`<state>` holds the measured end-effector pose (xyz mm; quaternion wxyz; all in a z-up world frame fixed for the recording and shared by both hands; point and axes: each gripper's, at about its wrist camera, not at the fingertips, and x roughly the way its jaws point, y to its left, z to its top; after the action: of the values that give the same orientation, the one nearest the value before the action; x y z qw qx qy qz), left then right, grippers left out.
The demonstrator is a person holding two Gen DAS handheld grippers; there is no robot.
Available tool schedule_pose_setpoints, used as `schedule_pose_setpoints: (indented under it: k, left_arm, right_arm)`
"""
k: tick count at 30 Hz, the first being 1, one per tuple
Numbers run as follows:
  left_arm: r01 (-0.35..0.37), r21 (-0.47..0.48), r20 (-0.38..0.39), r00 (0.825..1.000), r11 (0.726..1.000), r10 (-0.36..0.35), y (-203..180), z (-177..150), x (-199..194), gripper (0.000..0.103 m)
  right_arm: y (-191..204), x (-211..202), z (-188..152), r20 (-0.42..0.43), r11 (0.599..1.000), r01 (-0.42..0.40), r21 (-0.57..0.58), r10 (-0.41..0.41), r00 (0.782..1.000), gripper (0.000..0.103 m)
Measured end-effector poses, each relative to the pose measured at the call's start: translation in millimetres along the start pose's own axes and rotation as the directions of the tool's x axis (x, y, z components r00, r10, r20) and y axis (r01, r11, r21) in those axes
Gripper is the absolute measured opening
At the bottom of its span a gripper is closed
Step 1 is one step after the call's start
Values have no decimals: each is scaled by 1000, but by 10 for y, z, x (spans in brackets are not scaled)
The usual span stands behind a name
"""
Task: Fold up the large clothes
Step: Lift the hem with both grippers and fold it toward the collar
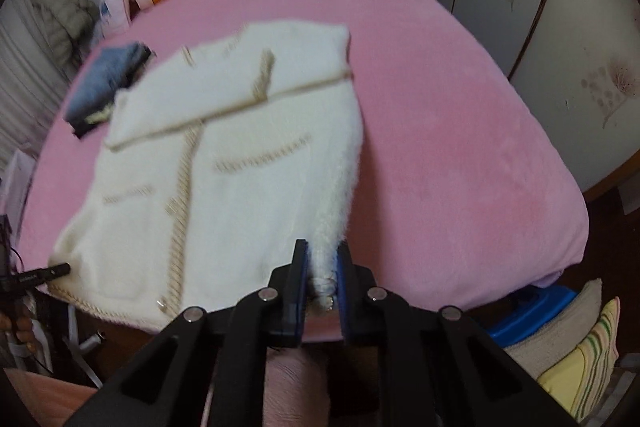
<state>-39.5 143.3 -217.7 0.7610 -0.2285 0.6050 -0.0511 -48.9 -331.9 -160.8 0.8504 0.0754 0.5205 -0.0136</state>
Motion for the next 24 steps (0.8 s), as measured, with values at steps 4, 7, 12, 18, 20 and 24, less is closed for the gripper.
schedule_pose_setpoints:
  k: [4,7,12,18,20,24]
  left_arm:
    - [127,-101,111,987,987,-115,-45,268,-439,8]
    - [166,-94,176,973,982,-148,-174,495,-691,8]
    - [225,-111,257,947,968,-190,-437,892,-902,8]
    - [238,-192,315,934,952,-169,-486,1354,-927,8]
    - [236,-232,319,935,944,-156,-492,1542,-851,8]
    - [197,-259,317,942,946,-109,-515,1919,-656,8]
  right_arm:
    - [-3,-312,318,100,995,-77,61,71,993,12]
    - [57,-453,587,157,991,-113,73,101,982,12]
    - [98,-528,1012,225,981,-168,93,144,964,11]
    - [58,-397,1513,262,971,-226,74,200,944,11]
    - [-14,-309,1675,258,968,-234,88,204,944,10]
    - [-150,-65,2027,235,959,-260,116,227,945,10]
